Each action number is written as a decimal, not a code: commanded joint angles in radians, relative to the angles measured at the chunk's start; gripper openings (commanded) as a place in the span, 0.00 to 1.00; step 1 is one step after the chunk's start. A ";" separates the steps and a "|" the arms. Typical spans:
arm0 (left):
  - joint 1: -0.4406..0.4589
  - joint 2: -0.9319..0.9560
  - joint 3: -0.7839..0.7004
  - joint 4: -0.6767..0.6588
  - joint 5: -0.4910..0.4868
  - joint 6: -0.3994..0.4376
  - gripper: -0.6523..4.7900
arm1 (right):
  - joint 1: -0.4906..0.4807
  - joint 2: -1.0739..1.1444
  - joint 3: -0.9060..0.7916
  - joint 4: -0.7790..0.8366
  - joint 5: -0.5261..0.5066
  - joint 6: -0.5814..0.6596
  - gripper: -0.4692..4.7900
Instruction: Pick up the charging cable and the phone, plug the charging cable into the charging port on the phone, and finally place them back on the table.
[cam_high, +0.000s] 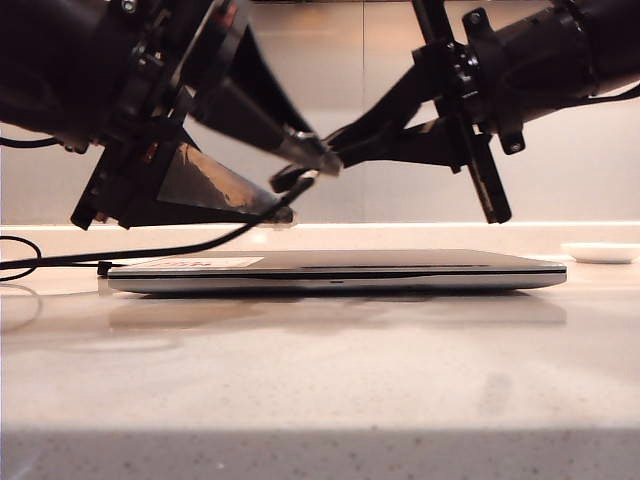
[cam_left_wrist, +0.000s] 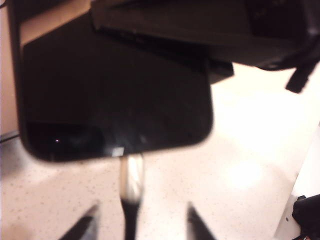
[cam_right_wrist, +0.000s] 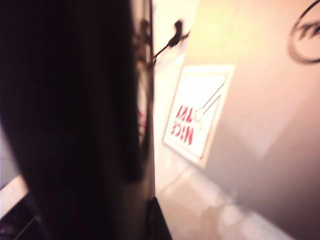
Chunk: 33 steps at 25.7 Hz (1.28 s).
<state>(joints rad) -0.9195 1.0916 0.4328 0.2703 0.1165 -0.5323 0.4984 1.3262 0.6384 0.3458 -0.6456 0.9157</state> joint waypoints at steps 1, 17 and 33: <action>0.000 -0.028 0.007 0.013 0.000 0.001 0.53 | -0.032 -0.009 0.008 0.041 -0.004 -0.009 0.08; 0.054 -0.132 0.177 -0.206 0.000 0.117 0.11 | -0.485 -0.158 0.067 -0.495 -0.077 -0.285 0.08; 0.275 -0.134 0.271 -0.419 0.000 0.270 0.11 | -0.641 0.180 0.490 -1.138 -0.075 -0.711 0.08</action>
<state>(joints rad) -0.6441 0.9619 0.6971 -0.1551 0.1165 -0.2687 -0.1436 1.4899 1.1053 -0.7807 -0.6971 0.2230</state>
